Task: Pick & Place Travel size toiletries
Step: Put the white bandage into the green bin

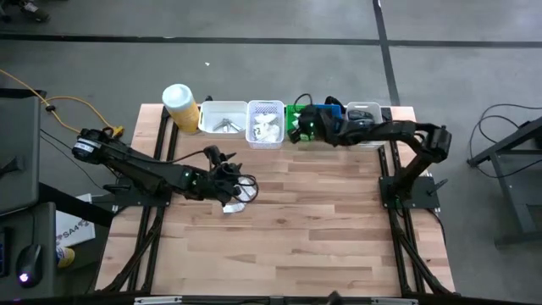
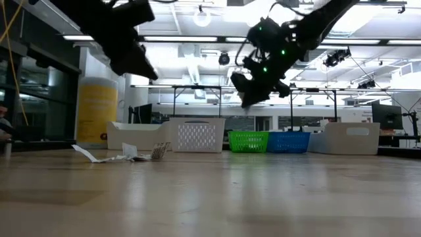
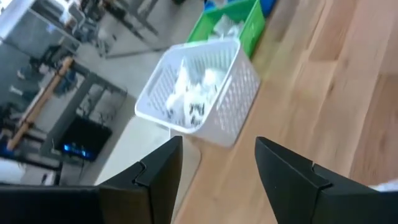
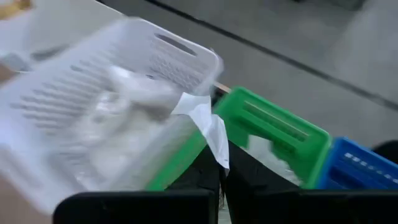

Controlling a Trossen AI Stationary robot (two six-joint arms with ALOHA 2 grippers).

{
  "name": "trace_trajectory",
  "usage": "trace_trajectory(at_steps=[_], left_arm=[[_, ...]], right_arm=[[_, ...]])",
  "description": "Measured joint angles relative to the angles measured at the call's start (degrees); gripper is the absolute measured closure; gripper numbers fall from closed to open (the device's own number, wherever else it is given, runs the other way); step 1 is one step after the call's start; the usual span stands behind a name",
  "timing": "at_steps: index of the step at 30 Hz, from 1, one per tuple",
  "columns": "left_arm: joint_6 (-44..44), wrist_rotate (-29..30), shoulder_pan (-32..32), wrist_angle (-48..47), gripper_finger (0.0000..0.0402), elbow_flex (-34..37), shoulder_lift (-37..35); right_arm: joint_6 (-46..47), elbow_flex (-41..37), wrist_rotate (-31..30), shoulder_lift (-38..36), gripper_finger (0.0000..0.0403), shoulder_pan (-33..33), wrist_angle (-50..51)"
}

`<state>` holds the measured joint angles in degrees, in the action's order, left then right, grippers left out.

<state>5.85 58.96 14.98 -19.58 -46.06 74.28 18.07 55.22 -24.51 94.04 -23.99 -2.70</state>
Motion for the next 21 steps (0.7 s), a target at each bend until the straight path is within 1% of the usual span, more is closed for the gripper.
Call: trace_trajectory(at_steps=[5,8,11,17,21], left_arm=[[9.66,-0.07,0.00,-7.19,0.0204,0.00,0.00],[14.32,-1.78,-0.63,-10.40,0.0204,0.00,0.00],[17.21,-7.60,-2.65,-12.04,0.0204,0.00,0.00],[17.79,-18.49,-7.21,-12.32,0.0204,0.00,0.00],[17.79,-27.29,-8.99,-12.43,0.0204,0.00,0.00]], right_arm=[[1.90,0.00,8.92,0.11,0.0399,-5.52,2.09],[3.43,0.00,10.14,0.51,0.0385,-7.35,4.82],[3.36,0.00,9.97,1.14,0.0355,-8.03,5.95],[3.62,0.00,10.04,2.38,0.0271,-8.07,5.72],[3.97,-0.02,13.10,0.75,0.0228,-7.53,8.13]])
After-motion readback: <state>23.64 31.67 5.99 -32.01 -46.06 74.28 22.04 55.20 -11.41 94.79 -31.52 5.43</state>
